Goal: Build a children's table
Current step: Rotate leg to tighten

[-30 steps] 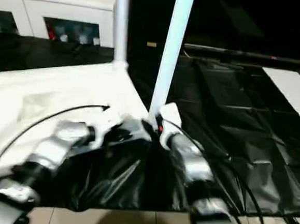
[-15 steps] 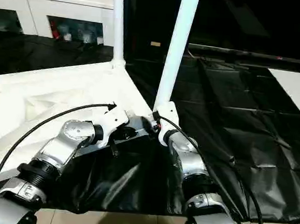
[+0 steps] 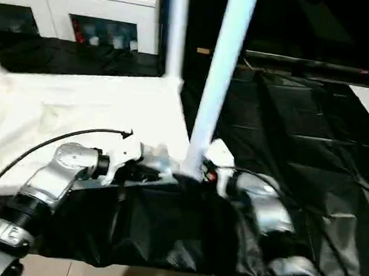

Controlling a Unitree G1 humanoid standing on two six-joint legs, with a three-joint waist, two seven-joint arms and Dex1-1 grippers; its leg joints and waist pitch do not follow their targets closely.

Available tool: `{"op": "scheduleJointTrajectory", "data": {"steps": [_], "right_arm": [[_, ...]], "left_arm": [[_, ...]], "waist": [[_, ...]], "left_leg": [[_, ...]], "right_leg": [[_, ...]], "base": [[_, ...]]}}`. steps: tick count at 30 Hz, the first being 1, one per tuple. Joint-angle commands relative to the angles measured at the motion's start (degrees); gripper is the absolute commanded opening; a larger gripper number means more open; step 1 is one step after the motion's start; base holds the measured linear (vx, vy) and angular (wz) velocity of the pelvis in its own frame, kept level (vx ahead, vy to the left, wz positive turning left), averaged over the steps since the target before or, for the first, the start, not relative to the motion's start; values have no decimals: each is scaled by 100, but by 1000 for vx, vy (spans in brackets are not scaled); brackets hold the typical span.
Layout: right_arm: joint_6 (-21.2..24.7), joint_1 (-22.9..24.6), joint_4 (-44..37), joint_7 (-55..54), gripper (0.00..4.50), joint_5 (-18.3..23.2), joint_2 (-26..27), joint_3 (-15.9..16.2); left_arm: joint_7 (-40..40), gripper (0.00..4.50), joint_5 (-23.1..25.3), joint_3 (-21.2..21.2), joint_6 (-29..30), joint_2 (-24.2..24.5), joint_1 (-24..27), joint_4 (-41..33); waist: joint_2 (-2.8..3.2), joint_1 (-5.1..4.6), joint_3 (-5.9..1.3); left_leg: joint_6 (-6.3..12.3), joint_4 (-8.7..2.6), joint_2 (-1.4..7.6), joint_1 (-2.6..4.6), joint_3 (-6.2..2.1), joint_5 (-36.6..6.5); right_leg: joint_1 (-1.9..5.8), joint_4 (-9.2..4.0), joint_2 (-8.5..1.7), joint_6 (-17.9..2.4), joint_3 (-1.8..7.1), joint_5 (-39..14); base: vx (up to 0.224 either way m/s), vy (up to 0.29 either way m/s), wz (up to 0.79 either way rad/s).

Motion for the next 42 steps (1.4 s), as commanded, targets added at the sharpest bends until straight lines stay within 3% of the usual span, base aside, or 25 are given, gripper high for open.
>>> {"op": "scheduleJointTrajectory", "data": {"steps": [1,3,7,17,20,23,25,30,32,35,37,39,42], "right_arm": [[141,178,-168,553,345,-3,22,468],[221,256,-308,736,335,-7,-71,568],[329,310,-452,872,294,26,-123,616],[485,436,-677,951,263,16,-132,692],[244,378,-375,251,263,-245,82,604],[439,146,99,-881,262,-431,455,348],[531,-42,438,-1642,262,-548,716,215],[725,-483,1106,-3302,261,-732,1291,-36],[780,-608,1267,-3651,261,-724,1439,-112],[707,-900,1601,-4134,261,-687,1806,-231],[603,-993,1715,-4154,261,-684,1909,-249],[581,-1008,1714,-4076,317,-608,1931,-292],[583,-1030,1723,-3952,352,-478,1938,-387]], "left_arm": [[-184,0,-233,-94,-182,-82,-17,-134],[-312,0,-253,-71,-229,-11,-58,-60],[-400,0,-271,-66,-262,27,-111,12],[-404,0,-255,-104,-257,34,-120,74],[175,0,-50,-79,-140,-73,-126,120],[623,0,48,-56,77,-230,-100,39],[886,0,108,-67,286,-387,-48,-70],[1524,0,244,-126,638,-838,6,-186],[1687,0,272,-152,714,-974,5,-191],[2083,0,317,-226,808,-1384,-39,-168],[2181,0,320,-266,822,-1524,-61,-160],[2181,0,335,-288,789,-1538,-71,-151],[2189,0,369,-307,763,-1510,-70,-169]], "waist": [[-11,-5,-256],[-19,26,-261],[-23,19,-253],[-33,22,-280],[-34,0,-265],[-48,-62,-216],[-59,-162,-211],[-65,-295,-203],[-65,-312,-214],[-58,-327,-212],[-69,-323,-226],[-71,-302,-229],[-50,-274,-249]], "left_leg": [[387,-353,161,69,35,-1315],[325,-349,157,98,40,-1368],[265,-362,156,86,29,-1379],[351,-328,140,56,32,-1059],[276,-343,133,65,24,-1209],[63,-403,123,75,-6,-1677],[-115,-441,109,55,-67,-1924],[-110,-423,97,94,-67,-2161],[-108,-425,84,78,-89,-2175],[-101,-412,89,115,-73,-2272],[-73,-414,89,97,-73,-2178],[3,-409,84,77,-51,-2066],[56,-401,92,85,-31,-1894]], "right_leg": [[260,-354,-292,-1365,183,-822],[244,-377,-288,-1282,190,-1020],[235,-386,-298,-1207,196,-1160],[270,-331,-293,-1277,185,-726],[247,-366,-302,-1234,187,-998],[216,-455,-310,-1001,186,-1947],[229,-494,-323,-775,168,-2513],[144,-539,-305,-766,188,-2614],[175,-555,-313,-692,163,-2773],[119,-568,-303,-690,179,-2725],[141,-549,-298,-726,180,-2535],[154,-530,-282,-767,193,-2232],[165,-501,-278,-860,201,-1892]], "base": [[0,0,0],[0,0,0],[0,0,0],[0,0,0],[0,0,0],[0,0,0],[0,0,0],[0,0,0],[0,0,0],[0,0,0],[0,0,0],[0,0,0],[0,0,0]]}}
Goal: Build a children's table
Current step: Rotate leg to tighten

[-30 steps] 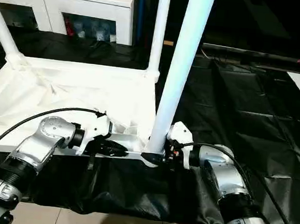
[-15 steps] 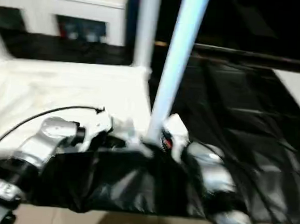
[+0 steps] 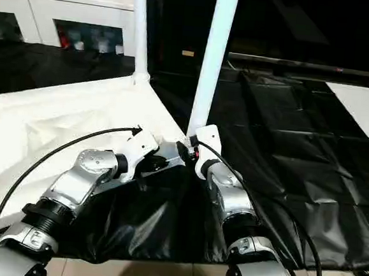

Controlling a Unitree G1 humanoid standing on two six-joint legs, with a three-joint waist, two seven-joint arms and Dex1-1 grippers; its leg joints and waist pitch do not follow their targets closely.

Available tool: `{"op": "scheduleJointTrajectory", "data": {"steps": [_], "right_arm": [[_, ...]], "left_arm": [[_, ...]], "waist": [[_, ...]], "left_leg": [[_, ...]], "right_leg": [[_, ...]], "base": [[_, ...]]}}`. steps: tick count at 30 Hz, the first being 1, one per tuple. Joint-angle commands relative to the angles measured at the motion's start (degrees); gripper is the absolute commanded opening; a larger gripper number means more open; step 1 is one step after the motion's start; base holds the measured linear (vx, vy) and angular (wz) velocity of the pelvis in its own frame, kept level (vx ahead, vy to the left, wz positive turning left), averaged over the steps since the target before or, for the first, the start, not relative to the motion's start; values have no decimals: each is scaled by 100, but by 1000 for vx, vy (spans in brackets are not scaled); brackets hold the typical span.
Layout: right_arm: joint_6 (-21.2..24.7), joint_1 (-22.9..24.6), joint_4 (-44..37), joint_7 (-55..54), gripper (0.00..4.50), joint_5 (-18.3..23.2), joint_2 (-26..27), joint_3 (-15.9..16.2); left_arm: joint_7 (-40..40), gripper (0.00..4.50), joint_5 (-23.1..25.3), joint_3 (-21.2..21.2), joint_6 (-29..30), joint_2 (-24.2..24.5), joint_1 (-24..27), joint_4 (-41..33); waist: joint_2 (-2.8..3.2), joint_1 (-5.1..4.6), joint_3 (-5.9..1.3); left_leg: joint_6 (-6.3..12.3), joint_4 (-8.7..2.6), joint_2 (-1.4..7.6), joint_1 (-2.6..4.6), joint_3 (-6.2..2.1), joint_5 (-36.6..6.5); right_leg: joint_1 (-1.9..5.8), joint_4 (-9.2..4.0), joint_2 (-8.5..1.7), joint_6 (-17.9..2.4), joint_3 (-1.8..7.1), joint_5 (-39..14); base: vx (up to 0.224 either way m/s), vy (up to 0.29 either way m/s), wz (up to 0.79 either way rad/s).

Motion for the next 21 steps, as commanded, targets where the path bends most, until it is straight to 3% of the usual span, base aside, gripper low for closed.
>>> {"op": "scheduleJointTrajectory", "data": {"steps": [1,3,4,7,9,12,14,21], "right_arm": [[88,-23,249,374,352,-45,340,325],[80,-22,249,375,375,-51,335,329],[-67,-1,239,433,375,-154,236,410],[-220,21,229,587,375,-209,133,472],[-454,218,-54,1546,375,-122,-169,640],[-477,258,-110,1734,375,-99,-218,668],[-572,488,-459,2623,375,38,-544,810],[-425,865,-1044,4201,375,327,-1195,1029]], "left_arm": [[-243,0,-231,-446,-252,-410,-17,-165],[-247,0,-231,-446,-254,-406,-16,-167],[-303,0,-243,-416,-275,-326,-1,-177],[-420,0,-268,-397,-351,-237,9,-180],[-857,0,-403,-354,-561,21,8,-211],[-920,0,-432,-337,-547,56,7,-226],[-1377,0,-596,-301,-761,258,-14,-242],[-2094,0,-810,-302,-948,587,-15,-259]], "waist": [[4,16,-221],[2,22,-233],[34,23,-228],[17,22,-230],[18,42,-245],[14,56,-249],[11,89,-253],[31,138,-262]], "left_leg": [[76,-386,109,34,4,-1874],[85,-393,109,-3,-2,-1743],[84,-394,109,-4,0,-1722],[88,-390,108,-7,2,-1745],[179,-369,107,-18,11,-1658],[262,-361,115,-21,23,-1451],[335,-348,118,-32,25,-1271],[507,-319,141,-19,38,-1038]], "right_leg": [[123,-491,-270,-948,186,-1760],[167,-464,-275,-976,179,-1607],[163,-459,-272,-992,178,-1553],[173,-468,-277,-998,172,-1603],[193,-461,-276,-1005,173,-1469],[207,-425,-277,-1134,177,-1188],[236,-405,-277,-1167,172,-984],[249,-332,-268,-1449,166,-398]], "base": [[0,0,0],[0,0,0],[0,0,0],[0,0,0],[0,0,0],[0,0,0],[0,0,0],[0,0,0]]}}
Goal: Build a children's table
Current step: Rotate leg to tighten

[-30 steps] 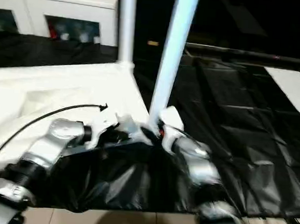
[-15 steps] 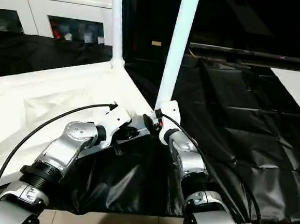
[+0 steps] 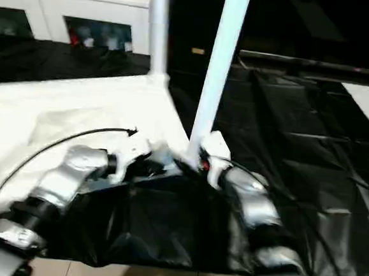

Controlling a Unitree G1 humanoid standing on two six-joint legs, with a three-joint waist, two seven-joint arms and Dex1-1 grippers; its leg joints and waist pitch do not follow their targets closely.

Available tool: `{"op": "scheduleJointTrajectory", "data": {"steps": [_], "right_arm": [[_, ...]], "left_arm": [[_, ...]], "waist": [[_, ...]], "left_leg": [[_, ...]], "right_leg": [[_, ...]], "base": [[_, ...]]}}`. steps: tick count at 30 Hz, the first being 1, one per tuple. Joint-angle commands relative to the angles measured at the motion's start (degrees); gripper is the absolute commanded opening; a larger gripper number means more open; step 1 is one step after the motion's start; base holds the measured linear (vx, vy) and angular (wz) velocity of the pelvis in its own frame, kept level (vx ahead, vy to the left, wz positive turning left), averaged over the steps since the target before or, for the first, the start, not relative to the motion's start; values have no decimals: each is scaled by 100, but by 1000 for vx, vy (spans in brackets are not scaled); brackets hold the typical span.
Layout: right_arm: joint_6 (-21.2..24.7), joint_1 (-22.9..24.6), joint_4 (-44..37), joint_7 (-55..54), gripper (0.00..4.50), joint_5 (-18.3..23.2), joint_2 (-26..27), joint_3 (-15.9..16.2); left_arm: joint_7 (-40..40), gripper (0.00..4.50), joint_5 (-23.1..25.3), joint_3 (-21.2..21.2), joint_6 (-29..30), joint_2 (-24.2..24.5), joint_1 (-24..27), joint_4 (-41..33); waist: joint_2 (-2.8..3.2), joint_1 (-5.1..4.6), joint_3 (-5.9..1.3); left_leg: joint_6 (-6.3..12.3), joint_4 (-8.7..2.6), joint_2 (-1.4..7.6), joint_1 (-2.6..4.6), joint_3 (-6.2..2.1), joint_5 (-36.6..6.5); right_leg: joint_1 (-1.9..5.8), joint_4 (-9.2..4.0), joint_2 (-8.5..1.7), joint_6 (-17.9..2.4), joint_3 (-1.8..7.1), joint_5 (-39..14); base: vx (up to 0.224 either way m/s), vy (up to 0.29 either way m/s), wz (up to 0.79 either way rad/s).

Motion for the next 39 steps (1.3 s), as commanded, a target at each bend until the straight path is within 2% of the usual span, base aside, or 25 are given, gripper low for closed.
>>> {"op": "scheduleJointTrajectory", "data": {"steps": [1,3,7,10,16,22,25,27,29,30,31,32,35,36,39], "right_arm": [[220,258,-261,966,375,58,-62,538],[247,304,-326,1110,375,58,-142,577],[335,420,-474,1388,344,49,-306,672],[339,450,-491,1419,319,19,-327,689],[471,523,-674,1611,271,96,-348,687],[487,556,-721,1610,264,106,-332,713],[347,464,-495,1032,263,-70,-157,624],[387,423,-409,799,263,-128,-92,577],[474,130,166,-641,263,-373,316,313],[485,102,218,-780,263,-391,357,287],[615,-77,528,-1670,263,-459,645,103],[723,-148,624,-2027,263,-446,785,20],[861,-336,856,-2755,262,-383,1140,-146],[916,-393,913,-2942,262,-358,1231,-195],[908,-570,1106,-3230,262,-343,1462,-230]], "left_arm": [[-421,0,-397,-214,-336,-123,-51,-161],[-545,0,-411,-227,-378,-62,-53,-137],[-850,0,-437,-220,-515,107,-110,28],[-958,0,-435,-206,-555,172,-155,110],[-1144,0,-493,-211,-552,237,-179,165],[-1058,0,-459,-212,-518,220,-124,142],[-579,0,-324,-157,-494,84,-153,221],[-422,0,-283,-140,-532,34,-162,240],[127,0,-156,-141,-411,-253,-153,182],[179,0,-140,-145,-396,-281,-153,177],[535,0,-48,-167,-240,-492,-152,143],[702,0,-12,-175,-140,-604,-158,140],[1212,0,83,-196,100,-928,-222,205],[1347,0,100,-200,155,-1024,-246,236],[1601,0,157,-265,212,-1283,-265,276]], "waist": [[-22,1,-285],[-9,28,-274],[-18,66,-260],[-19,67,-269],[-22,97,-280],[-31,118,-283],[-34,102,-276],[-50,82,-253],[-59,43,-236],[-44,-8,-231],[-55,-84,-229],[-62,-126,-228],[-65,-171,-222],[-62,-168,-227],[-62,-163,-241]], "left_leg": [[505,-317,129,53,34,-1049],[530,-317,140,67,48,-1150],[355,-345,150,66,45,-1360],[302,-343,148,69,41,-1334],[366,-326,143,56,47,-1104],[366,-319,145,63,53,-1115],[328,-326,140,70,49,-1152],[248,-347,128,71,41,-1336],[125,-379,121,64,21,-1522],[-1,-402,115,72,-5,-1671],[-100,-420,119,64,-28,-1722],[-130,-422,108,65,-40,-1823],[-87,-405,102,98,-28,-1993],[-55,-402,95,103,-32,-1997],[3,-398,92,76,-20,-1871]], "right_leg": [[278,-328,-268,-1438,180,-400],[264,-340,-262,-1457,177,-475],[253,-375,-285,-1326,176,-1000],[250,-366,-291,-1311,181,-970],[272,-328,-278,-1348,173,-677],[265,-323,-287,-1370,173,-693],[248,-339,-296,-1349,179,-789],[241,-387,-297,-1232,183,-1211],[235,-414,-299,-1101,186,-1626],[228,-443,-318,-992,181,-1991],[227,-444,-313,-940,176,-2115],[220,-466,-307,-878,169,-2246],[169,-501,-297,-877,183,-2305],[169,-512,-302,-856,180,-2362],[184,-500,-285,-863,183,-2095]], "base": [[0,0,0],[0,0,0],[0,0,0],[0,0,0],[0,0,0],[0,0,0],[0,0,0],[0,0,0],[0,0,0],[0,0,0],[0,0,0],[0,0,0],[0,0,0],[0,0,0],[0,0,0]]}}
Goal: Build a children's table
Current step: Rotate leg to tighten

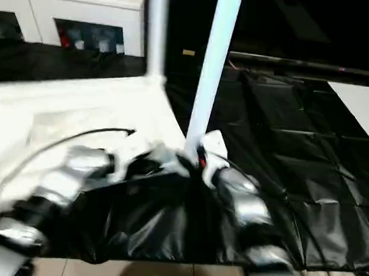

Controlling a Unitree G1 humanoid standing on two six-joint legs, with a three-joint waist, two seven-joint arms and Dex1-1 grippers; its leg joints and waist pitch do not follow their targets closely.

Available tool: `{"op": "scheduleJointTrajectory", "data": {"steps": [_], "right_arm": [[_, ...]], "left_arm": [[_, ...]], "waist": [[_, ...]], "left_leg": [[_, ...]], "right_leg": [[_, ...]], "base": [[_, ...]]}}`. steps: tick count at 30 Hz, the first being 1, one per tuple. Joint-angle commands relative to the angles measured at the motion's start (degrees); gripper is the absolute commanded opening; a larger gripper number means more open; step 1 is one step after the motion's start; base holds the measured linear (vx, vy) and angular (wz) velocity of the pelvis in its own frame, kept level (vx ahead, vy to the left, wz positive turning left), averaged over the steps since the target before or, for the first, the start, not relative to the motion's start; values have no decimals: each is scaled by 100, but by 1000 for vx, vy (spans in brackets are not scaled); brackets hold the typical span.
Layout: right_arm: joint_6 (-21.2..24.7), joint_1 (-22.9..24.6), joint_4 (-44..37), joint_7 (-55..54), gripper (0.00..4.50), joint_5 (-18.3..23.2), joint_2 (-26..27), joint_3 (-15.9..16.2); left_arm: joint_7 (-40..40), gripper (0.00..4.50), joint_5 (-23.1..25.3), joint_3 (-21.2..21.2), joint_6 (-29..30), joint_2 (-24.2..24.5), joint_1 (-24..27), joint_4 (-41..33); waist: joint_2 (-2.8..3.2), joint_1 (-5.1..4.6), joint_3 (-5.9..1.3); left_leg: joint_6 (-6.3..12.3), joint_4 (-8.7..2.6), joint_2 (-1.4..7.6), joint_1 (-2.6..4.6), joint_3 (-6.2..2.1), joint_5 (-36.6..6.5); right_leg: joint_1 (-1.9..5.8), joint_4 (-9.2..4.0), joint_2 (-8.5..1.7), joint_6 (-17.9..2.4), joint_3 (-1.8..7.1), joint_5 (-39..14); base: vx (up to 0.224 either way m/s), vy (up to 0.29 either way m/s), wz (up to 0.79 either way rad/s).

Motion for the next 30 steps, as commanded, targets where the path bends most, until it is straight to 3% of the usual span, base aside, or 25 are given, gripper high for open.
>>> {"op": "scheduleJointTrajectory", "data": {"steps": [1,4,6,11,16,23,30], "right_arm": [[136,-72,458,-143,262,-237,425,316],[-59,-157,558,-108,262,-254,556,330],[-93,-176,576,-25,318,-195,607,309],[-231,-138,552,102,367,-298,471,395],[-600,-106,550,303,367,-509,177,536],[-822,379,-291,2369,367,-156,-540,758],[-715,711,-784,3673,367,175,-1040,899]], "left_arm": [[11,0,-219,-397,-119,-703,-87,-102],[57,0,-159,-467,-119,-809,-40,-190],[64,0,-137,-520,-111,-818,0,-264],[-19,0,-142,-489,-190,-657,52,-291],[-288,0,-204,-407,-322,-414,90,-322],[-1217,0,-511,-284,-615,148,95,-416],[-2095,0,-725,-321,-820,567,103,-453]], "waist": [[-25,14,-233],[-23,18,-240],[-17,23,-247],[-12,32,-247],[-14,46,-261],[-15,114,-268],[16,160,-256]], "left_leg": [[30,-396,99,11,-19,-1824],[73,-391,101,1,-12,-1769],[116,-387,101,-12,-10,-1697],[150,-386,106,-5,1,-1653],[176,-375,107,-23,5,-1532],[442,-341,117,-29,25,-1213],[459,-352,141,-1,28,-1305]], "right_leg": [[157,-499,-276,-884,169,-1989],[163,-488,-279,-916,168,-1849],[180,-470,-276,-952,167,-1702],[178,-458,-273,-1013,168,-1542],[198,-436,-274,-1047,168,-1357],[244,-384,-267,-1215,167,-817],[232,-372,-262,-1383,167,-746]], "base": [[0,0,0],[0,0,0],[0,0,0],[0,0,0],[0,0,0],[0,0,0],[0,0,0]]}}
